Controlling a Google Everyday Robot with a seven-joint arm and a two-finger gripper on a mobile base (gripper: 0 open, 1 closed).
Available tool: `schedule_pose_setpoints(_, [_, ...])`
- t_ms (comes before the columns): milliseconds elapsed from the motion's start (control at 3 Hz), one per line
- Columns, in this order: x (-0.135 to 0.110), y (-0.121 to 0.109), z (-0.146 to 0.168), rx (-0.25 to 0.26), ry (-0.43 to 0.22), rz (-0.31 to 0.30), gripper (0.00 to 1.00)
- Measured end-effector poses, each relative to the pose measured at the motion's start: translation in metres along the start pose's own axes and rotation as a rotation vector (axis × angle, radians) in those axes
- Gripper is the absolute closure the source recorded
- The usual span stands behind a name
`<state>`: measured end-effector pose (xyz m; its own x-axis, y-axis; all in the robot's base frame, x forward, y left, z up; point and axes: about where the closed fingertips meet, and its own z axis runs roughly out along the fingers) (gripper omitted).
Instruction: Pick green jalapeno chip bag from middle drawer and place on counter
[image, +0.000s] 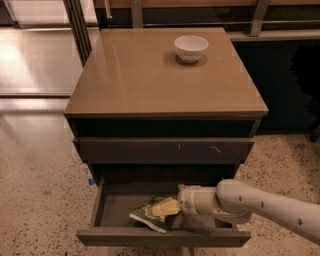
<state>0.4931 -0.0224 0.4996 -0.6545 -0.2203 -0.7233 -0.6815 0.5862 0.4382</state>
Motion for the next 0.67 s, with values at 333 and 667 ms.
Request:
schedule_pose_setpoints(333, [0.001, -0.008, 0.021, -0.009, -0.006, 0.001, 0.0])
schedule_pose_setpoints(667, [0.007, -0.017, 0.039, -0.015, -0.005, 0.017, 0.0])
